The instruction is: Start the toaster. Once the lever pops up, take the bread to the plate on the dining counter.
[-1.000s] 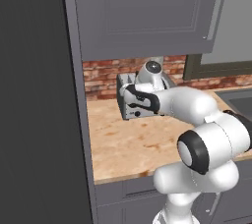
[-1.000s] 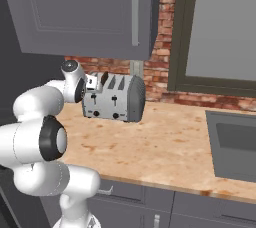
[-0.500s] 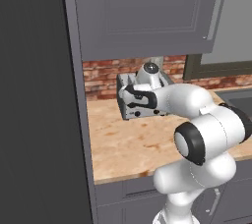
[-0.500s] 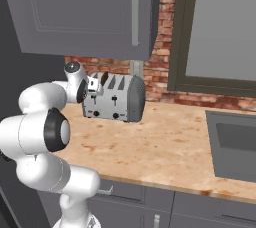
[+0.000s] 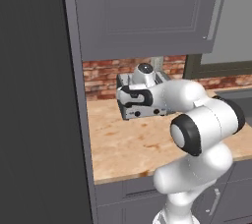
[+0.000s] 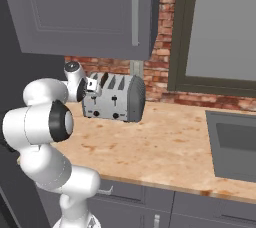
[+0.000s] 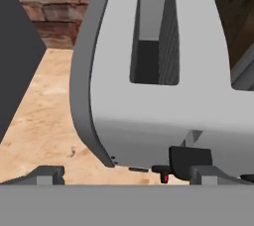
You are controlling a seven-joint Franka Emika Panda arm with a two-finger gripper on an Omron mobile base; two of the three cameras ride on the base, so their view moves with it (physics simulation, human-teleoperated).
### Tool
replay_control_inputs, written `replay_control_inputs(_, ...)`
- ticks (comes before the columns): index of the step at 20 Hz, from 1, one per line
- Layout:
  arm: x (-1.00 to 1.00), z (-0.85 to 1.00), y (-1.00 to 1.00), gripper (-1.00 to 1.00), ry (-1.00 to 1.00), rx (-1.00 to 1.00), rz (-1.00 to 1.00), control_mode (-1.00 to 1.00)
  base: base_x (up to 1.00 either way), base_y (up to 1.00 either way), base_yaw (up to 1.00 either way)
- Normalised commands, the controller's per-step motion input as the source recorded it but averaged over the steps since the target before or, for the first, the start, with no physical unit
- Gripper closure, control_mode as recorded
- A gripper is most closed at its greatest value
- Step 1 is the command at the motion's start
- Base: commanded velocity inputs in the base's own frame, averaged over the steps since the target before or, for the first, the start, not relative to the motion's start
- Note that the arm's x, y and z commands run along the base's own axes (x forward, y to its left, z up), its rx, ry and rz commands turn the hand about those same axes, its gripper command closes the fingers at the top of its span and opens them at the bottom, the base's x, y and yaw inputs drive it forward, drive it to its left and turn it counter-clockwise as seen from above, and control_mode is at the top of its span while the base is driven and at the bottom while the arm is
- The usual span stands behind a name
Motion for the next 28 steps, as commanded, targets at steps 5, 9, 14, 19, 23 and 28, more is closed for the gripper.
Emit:
replay_control_inputs(5, 0.04, 0.0, 0.0, -1.0, 0.06, 0.0, 0.0, -1.0, 0.0, 0.0, 0.0)
replay_control_inputs(9, 0.0, 0.0, 0.0, -1.0, 0.04, 0.0, 0.0, -1.0, 0.0, 0.0, 0.0)
replay_control_inputs(14, 0.0, -0.14, 0.0, -1.0, 0.0, 0.0, 0.0, -1.0, 0.0, 0.0, 0.0)
replay_control_inputs(19, 0.0, -0.19, 0.0, -1.0, 0.0, 0.0, 0.0, -1.0, 0.0, 0.0, 0.0)
replay_control_inputs(23, 0.0, -0.1, 0.0, -1.0, -0.03, 0.0, 0.0, -1.0, 0.0, 0.0, 0.0)
replay_control_inputs(28, 0.0, -0.21, 0.0, -1.0, -0.09, 0.0, 0.0, -1.0, 0.0, 0.0, 0.0)
